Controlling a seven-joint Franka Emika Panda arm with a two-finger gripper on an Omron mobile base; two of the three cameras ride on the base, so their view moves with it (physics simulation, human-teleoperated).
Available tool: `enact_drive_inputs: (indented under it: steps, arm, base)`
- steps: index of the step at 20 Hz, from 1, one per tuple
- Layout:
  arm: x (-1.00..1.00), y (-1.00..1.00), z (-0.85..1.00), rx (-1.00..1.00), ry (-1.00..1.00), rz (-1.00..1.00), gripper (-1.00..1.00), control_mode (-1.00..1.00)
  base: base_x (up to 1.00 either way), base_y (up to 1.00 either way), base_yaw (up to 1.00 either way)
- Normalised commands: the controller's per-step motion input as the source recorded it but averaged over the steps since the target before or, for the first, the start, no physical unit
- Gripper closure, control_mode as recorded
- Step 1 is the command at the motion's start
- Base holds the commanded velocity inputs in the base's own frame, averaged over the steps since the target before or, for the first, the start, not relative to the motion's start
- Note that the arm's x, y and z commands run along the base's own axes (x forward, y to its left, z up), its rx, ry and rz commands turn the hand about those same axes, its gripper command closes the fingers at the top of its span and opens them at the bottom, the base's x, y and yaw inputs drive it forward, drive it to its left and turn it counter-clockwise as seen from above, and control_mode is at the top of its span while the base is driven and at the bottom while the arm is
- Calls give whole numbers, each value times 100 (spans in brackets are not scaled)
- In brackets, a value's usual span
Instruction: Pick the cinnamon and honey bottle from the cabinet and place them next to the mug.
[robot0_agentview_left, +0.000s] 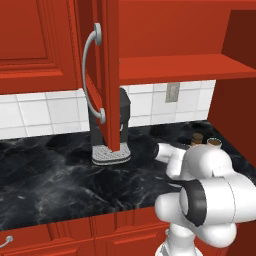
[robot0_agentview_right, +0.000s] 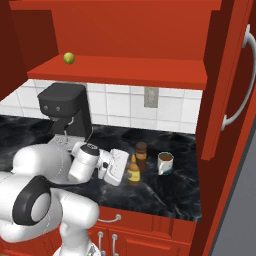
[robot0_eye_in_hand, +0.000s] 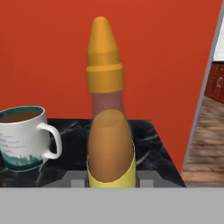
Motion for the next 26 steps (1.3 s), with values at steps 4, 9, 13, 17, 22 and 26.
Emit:
enact_drive_inputs:
  steps: [4, 9, 13, 17, 22, 26]
  arm:
    - [2, 0, -30, -6, -9, -6, 100, -100]
    - [3, 0, -31, -5, -11, -5, 100, -100]
    - [9, 0, -29, -4, -16, -3, 100, -100]
    - [17, 0, -30, -2, -20, -1, 100, -100]
    - [21, 0, -41, -1, -18, -1, 100, -100]
    - [8, 0, -30, 0, -13, -2, 100, -100]
  base:
    - [0, 0, 0]
    - [0, 0, 0]
    - [0, 0, 0]
    - [0, 0, 0]
    - [0, 0, 0]
    - [0, 0, 0]
